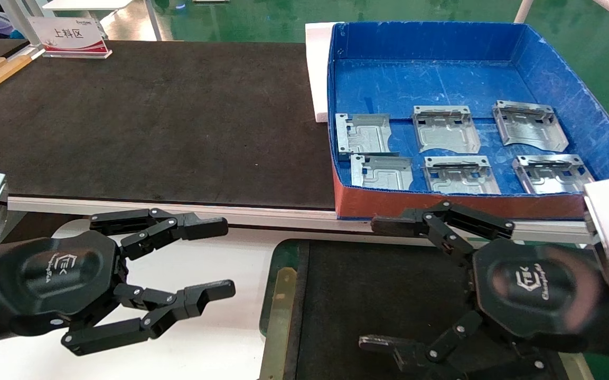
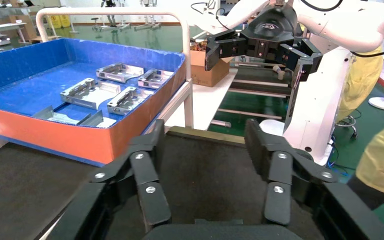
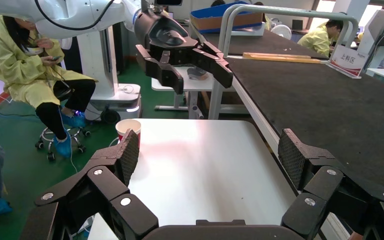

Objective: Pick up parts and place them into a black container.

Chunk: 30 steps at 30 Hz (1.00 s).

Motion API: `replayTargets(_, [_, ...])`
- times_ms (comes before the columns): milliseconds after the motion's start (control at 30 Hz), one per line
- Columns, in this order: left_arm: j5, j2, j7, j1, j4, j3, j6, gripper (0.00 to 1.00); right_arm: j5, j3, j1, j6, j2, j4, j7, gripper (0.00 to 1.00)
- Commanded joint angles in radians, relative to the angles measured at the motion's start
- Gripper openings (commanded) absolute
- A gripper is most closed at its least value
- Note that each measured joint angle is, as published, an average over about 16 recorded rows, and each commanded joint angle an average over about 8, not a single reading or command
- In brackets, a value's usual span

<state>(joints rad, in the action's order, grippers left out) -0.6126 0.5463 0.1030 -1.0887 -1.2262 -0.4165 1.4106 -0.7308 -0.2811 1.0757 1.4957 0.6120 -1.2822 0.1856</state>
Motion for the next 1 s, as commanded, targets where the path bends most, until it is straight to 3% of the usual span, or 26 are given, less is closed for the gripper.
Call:
replayTargets(33, [0.000,0.000,0.000,0.000,0.000,0.000,0.000,0.00,0.000,0.000,0.000,0.000,0.000,0.000,0.000,1.00])
replayTargets(900, [0.000,0.000,0.000,0.000,0.000,0.000,0.000,0.00,0.000,0.000,0.000,0.000,0.000,0.000,0.000,1.00])
replayTargets(1000, [0.000,0.000,0.000,0.000,0.000,0.000,0.000,0.36,0.000,0.000,0.000,0.000,0.000,0.000,0.000,1.00])
